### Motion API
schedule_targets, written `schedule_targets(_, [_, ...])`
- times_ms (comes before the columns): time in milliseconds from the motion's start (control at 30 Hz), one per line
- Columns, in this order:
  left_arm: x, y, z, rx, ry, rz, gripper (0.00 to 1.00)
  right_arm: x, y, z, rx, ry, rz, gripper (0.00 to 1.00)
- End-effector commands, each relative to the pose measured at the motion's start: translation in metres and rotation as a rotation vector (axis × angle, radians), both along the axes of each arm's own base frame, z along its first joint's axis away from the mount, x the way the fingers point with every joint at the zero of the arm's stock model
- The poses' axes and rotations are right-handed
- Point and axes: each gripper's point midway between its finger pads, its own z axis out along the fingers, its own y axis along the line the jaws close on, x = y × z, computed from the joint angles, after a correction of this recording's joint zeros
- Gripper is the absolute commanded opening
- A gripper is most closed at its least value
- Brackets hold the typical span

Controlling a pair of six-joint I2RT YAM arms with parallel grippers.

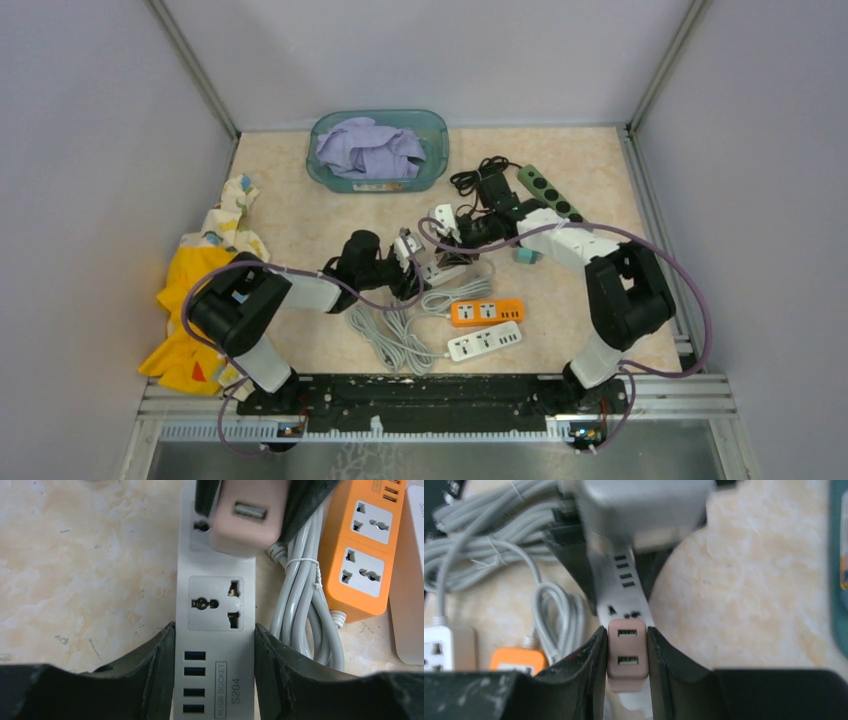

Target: Pull the plug off the socket

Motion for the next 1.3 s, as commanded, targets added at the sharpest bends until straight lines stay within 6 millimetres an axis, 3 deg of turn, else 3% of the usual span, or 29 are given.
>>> schedule_targets(0, [-0.007,0.029,-0.047,0.143,0.163,0.121,0.0,-0.024,0.038,0.034,0.104,-0.015,0.088,0.0])
schedule_targets(133, [-0.007,0.03,-0.048,0.152,0.164,0.128,0.0,-0.008,0.037,0.03,0.077,-0.015,0.012,0.0])
schedule_targets(300, [-0.006,0.031,-0.045,0.143,0.162,0.137,0.01,0.015,0.016,0.04,0.103,0.009,-0.063,0.0])
schedule_targets(367, [-0.003,0.03,-0.039,0.123,0.163,0.158,0.05,0.024,0.004,0.049,0.138,0.023,-0.096,0.0])
schedule_targets(400, [-0.001,0.029,-0.035,0.111,0.16,0.169,0.13,0.028,-0.002,0.053,0.149,0.028,-0.112,0.0])
schedule_targets(500, [0.005,0.026,-0.016,0.049,0.149,0.212,0.4,0.041,-0.017,0.061,0.169,0.04,-0.176,0.0])
schedule_targets(700, [0.006,0.017,0.035,-0.092,0.097,0.212,0.66,0.075,-0.053,0.072,0.202,0.091,-0.348,0.0])
schedule_targets(900, [-0.001,0.021,0.073,-0.165,0.028,0.199,0.7,0.11,-0.096,0.068,0.188,0.08,-0.539,0.03])
schedule_targets(1067, [-0.015,0.032,0.101,-0.237,0.0,0.22,0.71,0.136,-0.144,0.066,0.146,0.067,-0.704,0.07])
schedule_targets(1200, [-0.032,0.044,0.123,-0.323,-0.014,0.233,0.76,0.14,-0.173,0.064,0.06,0.078,-0.787,0.1])
schedule_targets(1267, [-0.038,0.051,0.133,-0.381,-0.02,0.258,0.86,0.139,-0.182,0.062,0.044,0.09,-0.841,0.11])
